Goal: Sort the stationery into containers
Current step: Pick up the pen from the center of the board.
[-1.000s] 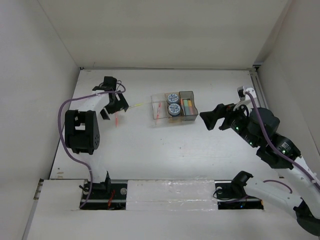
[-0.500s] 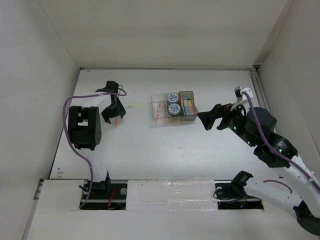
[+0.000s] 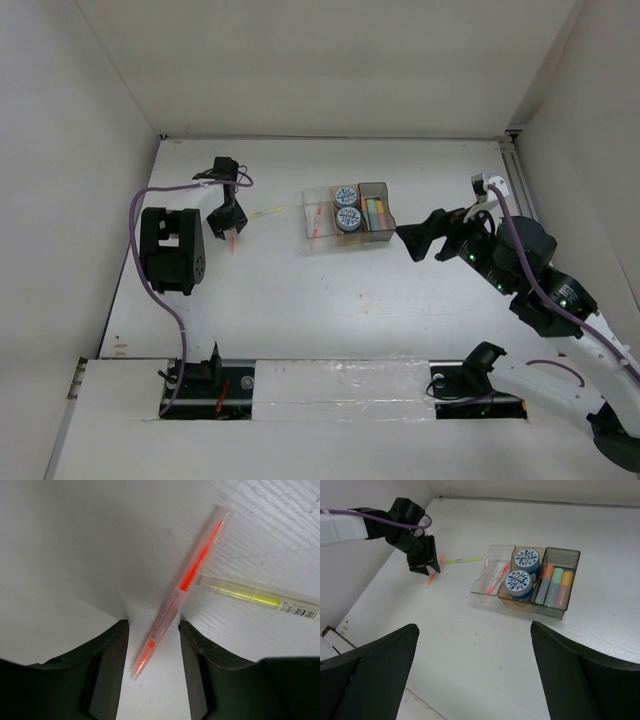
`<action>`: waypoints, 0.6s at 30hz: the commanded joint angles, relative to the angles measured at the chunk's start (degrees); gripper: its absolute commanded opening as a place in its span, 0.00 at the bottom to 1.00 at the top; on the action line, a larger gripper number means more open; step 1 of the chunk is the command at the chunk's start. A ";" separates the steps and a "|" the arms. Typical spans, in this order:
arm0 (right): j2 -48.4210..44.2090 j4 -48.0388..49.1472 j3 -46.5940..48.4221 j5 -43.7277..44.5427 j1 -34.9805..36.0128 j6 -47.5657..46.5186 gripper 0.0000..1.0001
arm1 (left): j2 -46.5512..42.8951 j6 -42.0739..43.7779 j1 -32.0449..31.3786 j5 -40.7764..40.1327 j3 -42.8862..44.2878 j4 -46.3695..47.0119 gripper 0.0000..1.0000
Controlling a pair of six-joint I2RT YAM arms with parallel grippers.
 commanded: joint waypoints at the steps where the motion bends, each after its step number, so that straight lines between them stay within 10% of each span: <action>1: -0.69 2.71 -0.07 -0.64 0.56 -0.52 1.00 | 2.51 0.18 0.19 -2.77 2.27 -1.48 0.40; 13: -1.74 2.19 -0.69 -1.17 0.56 -0.52 1.00 | 1.64 -3.07 0.19 -7.51 0.34 -3.15 0.00; 18: -2.27 2.19 -0.69 -0.64 0.56 -0.52 1.00 | -1.87 -5.18 0.19 -11.03 -0.27 -4.38 0.00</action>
